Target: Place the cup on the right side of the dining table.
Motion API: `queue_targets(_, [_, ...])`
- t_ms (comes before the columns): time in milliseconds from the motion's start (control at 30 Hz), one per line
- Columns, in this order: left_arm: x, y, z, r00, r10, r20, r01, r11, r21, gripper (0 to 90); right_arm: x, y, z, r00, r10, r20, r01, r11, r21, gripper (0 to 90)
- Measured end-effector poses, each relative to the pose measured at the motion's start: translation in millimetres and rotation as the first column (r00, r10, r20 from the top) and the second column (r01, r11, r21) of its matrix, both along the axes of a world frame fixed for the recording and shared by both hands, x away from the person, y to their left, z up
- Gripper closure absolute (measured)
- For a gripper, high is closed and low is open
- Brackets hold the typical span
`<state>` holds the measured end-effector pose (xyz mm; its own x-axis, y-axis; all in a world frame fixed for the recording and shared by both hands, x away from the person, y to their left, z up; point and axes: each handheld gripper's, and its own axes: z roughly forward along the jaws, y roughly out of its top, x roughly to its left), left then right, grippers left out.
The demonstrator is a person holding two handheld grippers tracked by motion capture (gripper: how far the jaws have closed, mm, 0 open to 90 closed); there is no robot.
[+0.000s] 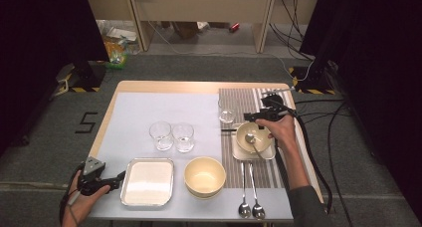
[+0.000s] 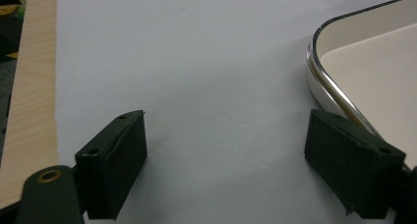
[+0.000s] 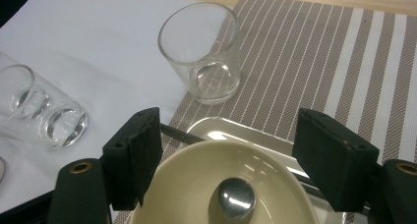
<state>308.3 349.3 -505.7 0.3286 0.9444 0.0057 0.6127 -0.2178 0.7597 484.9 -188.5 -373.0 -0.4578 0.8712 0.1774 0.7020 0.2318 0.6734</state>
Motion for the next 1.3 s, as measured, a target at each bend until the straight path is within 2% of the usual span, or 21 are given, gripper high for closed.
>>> queue_targets(1300, [0.2,0.3,-0.2,1.0000,0.002,0.000,-0.002,1.0000,-0.003,15.6,-48.3,-16.5,-8.5,0.9990,0.042,0.014,-0.042,0.9991,0.004,26.5])
